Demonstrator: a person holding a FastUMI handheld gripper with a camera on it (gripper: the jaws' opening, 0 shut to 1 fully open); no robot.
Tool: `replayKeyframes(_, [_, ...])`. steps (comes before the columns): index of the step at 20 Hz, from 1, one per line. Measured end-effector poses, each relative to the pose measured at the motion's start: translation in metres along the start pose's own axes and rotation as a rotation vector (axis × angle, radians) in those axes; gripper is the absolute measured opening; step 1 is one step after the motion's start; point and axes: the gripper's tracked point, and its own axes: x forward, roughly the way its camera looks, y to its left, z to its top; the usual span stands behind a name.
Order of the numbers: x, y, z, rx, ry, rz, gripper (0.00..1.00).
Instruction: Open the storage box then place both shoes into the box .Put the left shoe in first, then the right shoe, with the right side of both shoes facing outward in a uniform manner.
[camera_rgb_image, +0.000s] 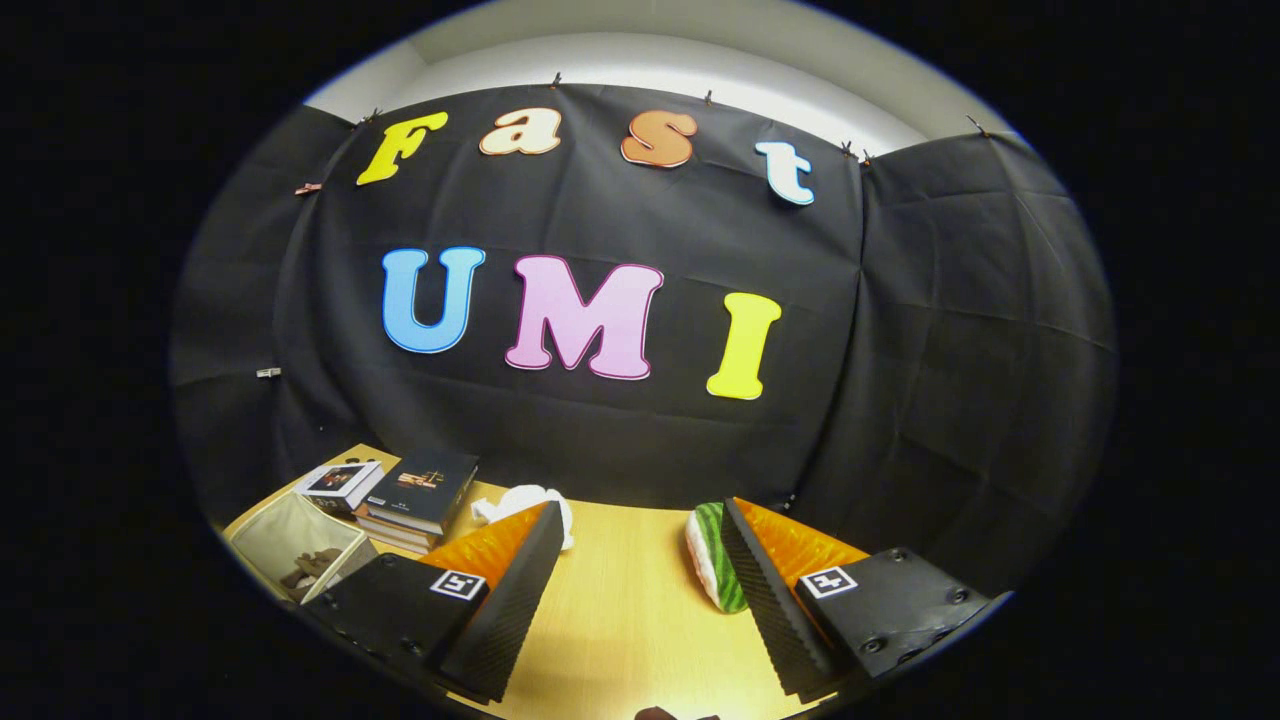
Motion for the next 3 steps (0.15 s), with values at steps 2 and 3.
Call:
replayKeyframes(2, [-0.0001, -0.008, -0.0045, 0.01, 0.006, -0.005, 0.98])
replayKeyframes(3, [0.0005, -0.0106, -0.0082, 0.013, 0.011, -0.008, 0.98])
